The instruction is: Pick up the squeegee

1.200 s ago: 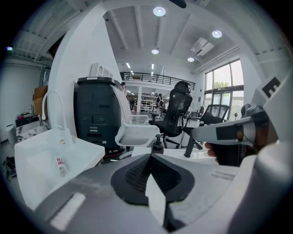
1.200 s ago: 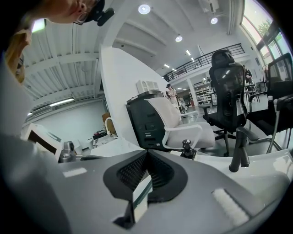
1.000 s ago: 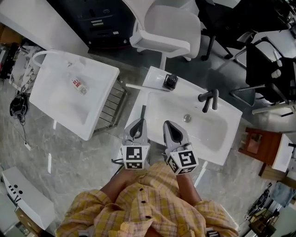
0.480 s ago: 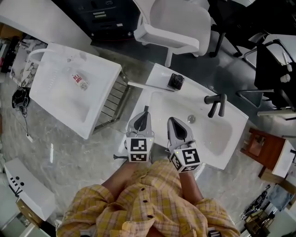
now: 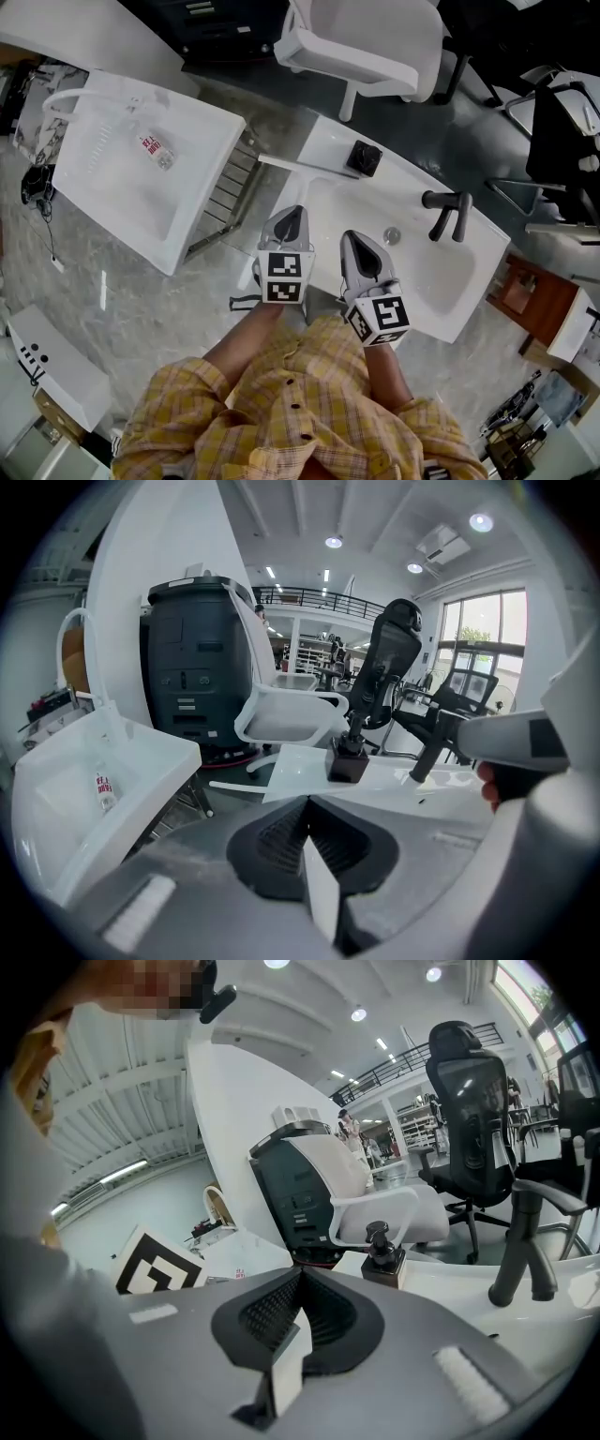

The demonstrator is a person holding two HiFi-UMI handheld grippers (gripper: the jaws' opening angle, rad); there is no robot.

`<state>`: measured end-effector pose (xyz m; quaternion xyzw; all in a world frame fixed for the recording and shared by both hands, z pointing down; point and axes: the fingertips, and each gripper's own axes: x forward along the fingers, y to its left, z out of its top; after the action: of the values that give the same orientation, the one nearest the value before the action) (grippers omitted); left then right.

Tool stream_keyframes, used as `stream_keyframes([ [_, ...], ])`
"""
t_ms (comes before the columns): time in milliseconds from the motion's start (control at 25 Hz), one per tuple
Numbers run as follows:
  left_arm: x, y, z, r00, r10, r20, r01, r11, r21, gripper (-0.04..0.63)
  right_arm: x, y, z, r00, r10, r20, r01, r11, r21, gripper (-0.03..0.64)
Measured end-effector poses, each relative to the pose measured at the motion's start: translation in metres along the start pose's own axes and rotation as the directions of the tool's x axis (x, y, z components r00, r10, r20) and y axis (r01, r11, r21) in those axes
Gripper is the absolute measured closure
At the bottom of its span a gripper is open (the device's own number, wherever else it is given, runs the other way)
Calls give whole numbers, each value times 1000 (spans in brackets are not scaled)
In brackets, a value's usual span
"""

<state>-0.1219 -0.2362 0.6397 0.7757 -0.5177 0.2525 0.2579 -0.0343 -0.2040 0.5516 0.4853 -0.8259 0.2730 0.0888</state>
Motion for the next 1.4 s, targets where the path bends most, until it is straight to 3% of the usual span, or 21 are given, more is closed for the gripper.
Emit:
stream_keyframes([
  [520, 43, 13, -12, 997, 29, -72, -29, 1000, 3, 492, 16, -5, -11, 999, 7, -40, -7, 1000, 0, 620],
  [1400, 87, 21, -36, 986, 96, -137, -94, 995, 15, 477, 17, -22, -26, 997, -16, -80, 17, 1000, 21, 620],
])
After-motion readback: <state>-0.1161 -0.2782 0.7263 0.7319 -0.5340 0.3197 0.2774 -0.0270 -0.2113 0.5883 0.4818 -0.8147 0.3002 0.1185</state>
